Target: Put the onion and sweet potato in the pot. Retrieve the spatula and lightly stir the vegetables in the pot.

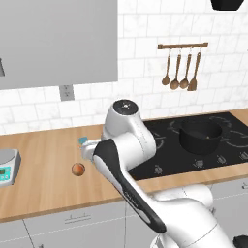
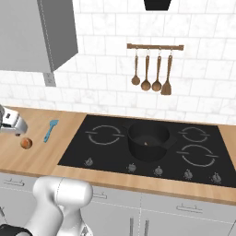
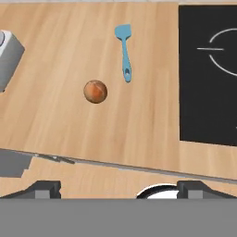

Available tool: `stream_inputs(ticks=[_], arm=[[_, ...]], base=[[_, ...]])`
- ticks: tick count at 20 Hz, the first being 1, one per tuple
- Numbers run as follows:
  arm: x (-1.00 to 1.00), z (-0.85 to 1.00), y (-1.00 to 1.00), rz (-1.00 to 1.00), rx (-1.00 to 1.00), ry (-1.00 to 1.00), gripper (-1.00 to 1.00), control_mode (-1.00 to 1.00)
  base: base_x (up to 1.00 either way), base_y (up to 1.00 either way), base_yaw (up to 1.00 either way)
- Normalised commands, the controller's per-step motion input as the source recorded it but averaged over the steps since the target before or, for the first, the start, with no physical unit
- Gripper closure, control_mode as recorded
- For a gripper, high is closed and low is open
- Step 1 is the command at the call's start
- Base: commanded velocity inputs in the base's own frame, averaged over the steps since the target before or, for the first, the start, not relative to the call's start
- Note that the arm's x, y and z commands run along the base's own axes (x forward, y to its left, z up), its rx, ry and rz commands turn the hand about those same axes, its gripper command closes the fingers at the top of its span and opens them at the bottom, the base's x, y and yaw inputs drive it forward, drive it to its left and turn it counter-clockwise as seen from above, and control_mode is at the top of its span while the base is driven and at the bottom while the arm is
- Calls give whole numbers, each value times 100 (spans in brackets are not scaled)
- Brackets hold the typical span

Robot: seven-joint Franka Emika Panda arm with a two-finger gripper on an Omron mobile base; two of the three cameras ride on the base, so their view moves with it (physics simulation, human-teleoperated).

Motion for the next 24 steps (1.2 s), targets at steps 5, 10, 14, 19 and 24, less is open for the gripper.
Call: stream_inputs(ticks=[5, 10, 14, 19, 24], arm=[[27, -54, 35, 0, -1, 4, -100, -100], [32, -58, 17, 0, 0, 0, -100, -100], [35, -49, 18, 0, 0, 0, -100, -100], [49, -43, 20, 0, 0, 1, -100, -100], [59, -40, 17, 0, 0, 6, -100, -100]], base=[[0, 0, 0], [0, 0, 0], [0, 0, 0], [0, 0, 0], [0, 0, 0]])
